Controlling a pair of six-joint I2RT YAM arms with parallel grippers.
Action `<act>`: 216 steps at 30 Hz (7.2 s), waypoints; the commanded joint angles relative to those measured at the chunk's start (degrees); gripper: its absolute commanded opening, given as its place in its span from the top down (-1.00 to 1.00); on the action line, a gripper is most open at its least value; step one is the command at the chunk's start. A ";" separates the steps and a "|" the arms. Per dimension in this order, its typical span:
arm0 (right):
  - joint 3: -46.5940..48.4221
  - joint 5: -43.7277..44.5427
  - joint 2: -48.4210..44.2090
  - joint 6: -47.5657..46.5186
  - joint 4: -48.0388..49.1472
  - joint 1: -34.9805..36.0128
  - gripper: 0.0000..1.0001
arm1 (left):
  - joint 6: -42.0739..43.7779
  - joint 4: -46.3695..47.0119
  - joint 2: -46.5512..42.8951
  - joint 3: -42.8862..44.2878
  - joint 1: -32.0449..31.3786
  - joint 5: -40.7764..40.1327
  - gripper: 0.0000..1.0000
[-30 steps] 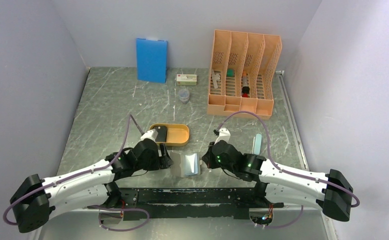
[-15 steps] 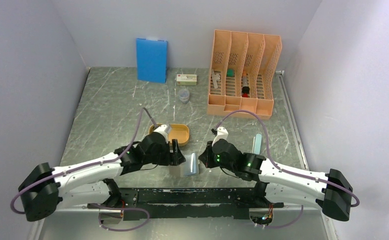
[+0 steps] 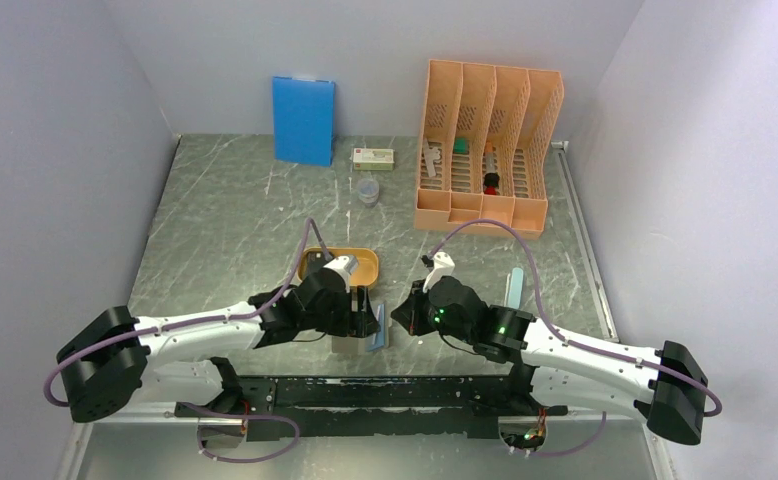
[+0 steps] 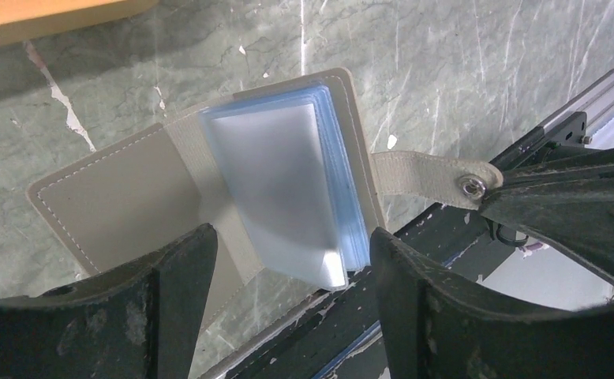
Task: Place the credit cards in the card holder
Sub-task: Open the card holder at the center of the board.
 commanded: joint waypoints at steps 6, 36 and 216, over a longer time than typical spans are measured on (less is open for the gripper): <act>-0.55 -0.37 -1.56 -0.46 1.26 -0.01 1.00 | 0.77 2.29 3.03 0.55 -0.69 -0.27 -0.40; -4.64 9.02 -10.51 10.47 -17.61 0.00 0.06 | -0.83 -2.87 8.43 -1.85 -0.69 -8.54 0.90; 2.24 -0.61 12.58 14.42 0.97 4.04 1.00 | -1.07 -8.58 6.10 3.67 -1.23 -13.36 0.42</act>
